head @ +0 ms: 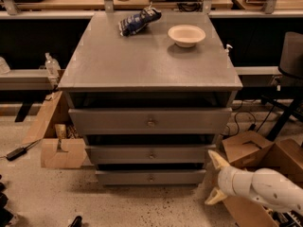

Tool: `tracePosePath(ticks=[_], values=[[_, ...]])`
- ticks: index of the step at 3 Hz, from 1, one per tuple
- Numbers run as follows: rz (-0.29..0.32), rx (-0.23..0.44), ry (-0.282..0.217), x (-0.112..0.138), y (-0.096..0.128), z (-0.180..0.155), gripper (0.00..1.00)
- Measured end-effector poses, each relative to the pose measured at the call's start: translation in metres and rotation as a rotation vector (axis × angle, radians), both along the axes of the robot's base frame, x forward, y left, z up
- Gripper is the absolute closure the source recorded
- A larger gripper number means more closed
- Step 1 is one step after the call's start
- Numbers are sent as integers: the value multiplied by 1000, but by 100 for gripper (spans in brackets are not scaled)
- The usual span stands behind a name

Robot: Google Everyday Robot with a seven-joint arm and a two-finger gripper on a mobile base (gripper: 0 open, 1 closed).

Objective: Open bottom drawer

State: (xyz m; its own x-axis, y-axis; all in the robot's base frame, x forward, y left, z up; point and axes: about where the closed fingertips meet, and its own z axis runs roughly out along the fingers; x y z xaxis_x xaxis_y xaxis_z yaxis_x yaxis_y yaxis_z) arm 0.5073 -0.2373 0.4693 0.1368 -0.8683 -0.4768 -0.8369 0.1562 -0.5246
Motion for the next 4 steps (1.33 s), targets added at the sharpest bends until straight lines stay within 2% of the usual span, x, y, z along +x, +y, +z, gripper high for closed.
tracePosePath(ticks=[1, 2, 3, 4], values=[[-23, 20, 41, -1, -3, -50, 0], [-12, -11, 90, 3, 0, -104, 0], [5, -37, 112, 7, 6, -127, 0], [16, 0, 102, 10, 17, -138, 0]])
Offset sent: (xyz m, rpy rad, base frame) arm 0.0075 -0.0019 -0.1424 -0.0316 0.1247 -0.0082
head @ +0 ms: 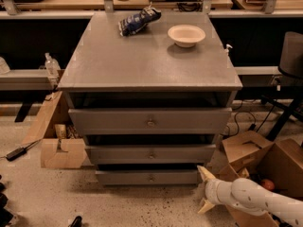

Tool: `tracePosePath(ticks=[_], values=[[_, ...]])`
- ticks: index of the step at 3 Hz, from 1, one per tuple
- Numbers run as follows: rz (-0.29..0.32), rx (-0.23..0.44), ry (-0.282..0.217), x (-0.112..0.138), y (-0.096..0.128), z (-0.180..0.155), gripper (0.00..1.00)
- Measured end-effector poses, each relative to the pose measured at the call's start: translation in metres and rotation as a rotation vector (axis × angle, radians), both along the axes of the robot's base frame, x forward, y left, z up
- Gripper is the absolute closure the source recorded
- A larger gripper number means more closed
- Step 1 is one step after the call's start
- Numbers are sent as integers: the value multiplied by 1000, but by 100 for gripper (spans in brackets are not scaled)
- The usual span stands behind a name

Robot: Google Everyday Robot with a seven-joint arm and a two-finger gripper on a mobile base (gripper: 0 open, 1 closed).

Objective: Open bottom drawer

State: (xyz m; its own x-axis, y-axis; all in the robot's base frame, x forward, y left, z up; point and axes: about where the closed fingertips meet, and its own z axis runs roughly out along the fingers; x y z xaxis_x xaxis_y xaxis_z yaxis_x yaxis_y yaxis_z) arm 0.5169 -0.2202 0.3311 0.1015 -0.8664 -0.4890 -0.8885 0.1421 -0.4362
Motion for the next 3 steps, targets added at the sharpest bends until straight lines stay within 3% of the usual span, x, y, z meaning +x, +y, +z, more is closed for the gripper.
tracePosePath(ticks=[1, 2, 3], values=[[0, 5, -1, 0, 2, -1, 0], [1, -1, 29, 4, 13, -27, 0], [9, -39, 79, 10, 33, -79, 0]])
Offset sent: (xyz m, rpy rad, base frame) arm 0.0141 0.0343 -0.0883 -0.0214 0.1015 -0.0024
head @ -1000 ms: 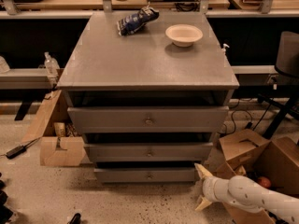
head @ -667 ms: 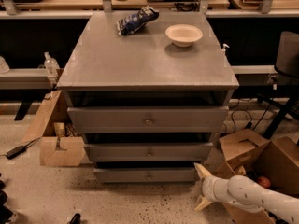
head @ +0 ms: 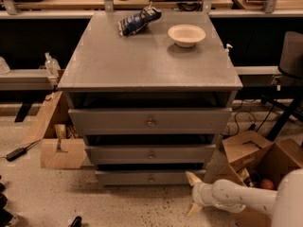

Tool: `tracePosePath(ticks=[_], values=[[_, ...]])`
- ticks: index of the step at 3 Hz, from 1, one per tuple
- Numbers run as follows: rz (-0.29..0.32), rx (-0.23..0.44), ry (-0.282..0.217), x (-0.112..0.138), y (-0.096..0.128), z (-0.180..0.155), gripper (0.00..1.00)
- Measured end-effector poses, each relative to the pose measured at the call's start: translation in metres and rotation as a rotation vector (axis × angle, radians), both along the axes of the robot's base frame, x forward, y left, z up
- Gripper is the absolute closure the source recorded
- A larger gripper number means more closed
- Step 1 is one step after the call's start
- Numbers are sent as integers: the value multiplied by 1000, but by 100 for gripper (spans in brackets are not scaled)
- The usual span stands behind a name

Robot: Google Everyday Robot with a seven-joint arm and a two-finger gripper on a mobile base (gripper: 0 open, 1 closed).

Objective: Open bottom drawer

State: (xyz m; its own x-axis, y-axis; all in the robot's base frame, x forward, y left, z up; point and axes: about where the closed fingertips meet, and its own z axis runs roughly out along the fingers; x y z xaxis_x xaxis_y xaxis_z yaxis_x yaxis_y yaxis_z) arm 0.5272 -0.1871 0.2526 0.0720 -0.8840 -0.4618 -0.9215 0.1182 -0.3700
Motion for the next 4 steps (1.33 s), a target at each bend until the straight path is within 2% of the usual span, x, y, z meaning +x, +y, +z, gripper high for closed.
tracePosePath(ticks=[1, 2, 4], values=[[5, -38, 25, 8, 13, -35, 0], [8, -92, 29, 20, 17, -53, 0], [18, -222, 11, 50, 6, -53, 0]])
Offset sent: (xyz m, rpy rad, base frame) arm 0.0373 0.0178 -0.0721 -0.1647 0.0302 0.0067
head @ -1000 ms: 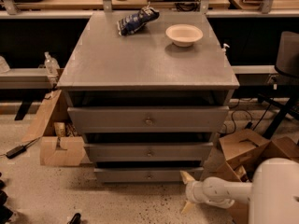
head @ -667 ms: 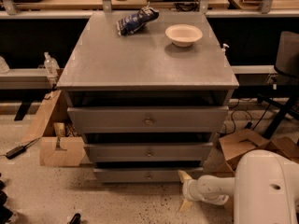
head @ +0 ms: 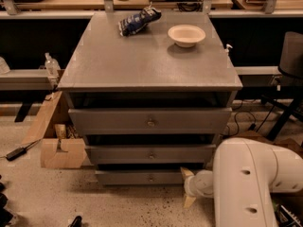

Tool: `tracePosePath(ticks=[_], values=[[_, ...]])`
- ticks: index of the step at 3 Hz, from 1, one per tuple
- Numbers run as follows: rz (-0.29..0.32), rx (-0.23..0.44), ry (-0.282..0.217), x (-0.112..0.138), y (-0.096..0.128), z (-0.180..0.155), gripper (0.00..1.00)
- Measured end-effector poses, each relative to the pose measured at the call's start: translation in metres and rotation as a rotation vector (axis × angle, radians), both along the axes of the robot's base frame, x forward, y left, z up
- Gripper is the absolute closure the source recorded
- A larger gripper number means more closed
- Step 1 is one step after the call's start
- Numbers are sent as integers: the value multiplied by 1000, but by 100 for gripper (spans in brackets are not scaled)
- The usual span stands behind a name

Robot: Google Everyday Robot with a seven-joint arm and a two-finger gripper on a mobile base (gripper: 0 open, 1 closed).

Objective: Open bottom drawer

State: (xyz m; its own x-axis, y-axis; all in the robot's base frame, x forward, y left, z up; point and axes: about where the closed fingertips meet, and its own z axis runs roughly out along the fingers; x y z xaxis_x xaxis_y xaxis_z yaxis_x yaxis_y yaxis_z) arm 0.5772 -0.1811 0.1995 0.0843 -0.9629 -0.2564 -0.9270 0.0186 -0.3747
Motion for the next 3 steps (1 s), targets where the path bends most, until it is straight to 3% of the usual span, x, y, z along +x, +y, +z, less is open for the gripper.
tracePosePath(ticks=[3], values=[[26, -60, -14, 26, 3, -13, 0]])
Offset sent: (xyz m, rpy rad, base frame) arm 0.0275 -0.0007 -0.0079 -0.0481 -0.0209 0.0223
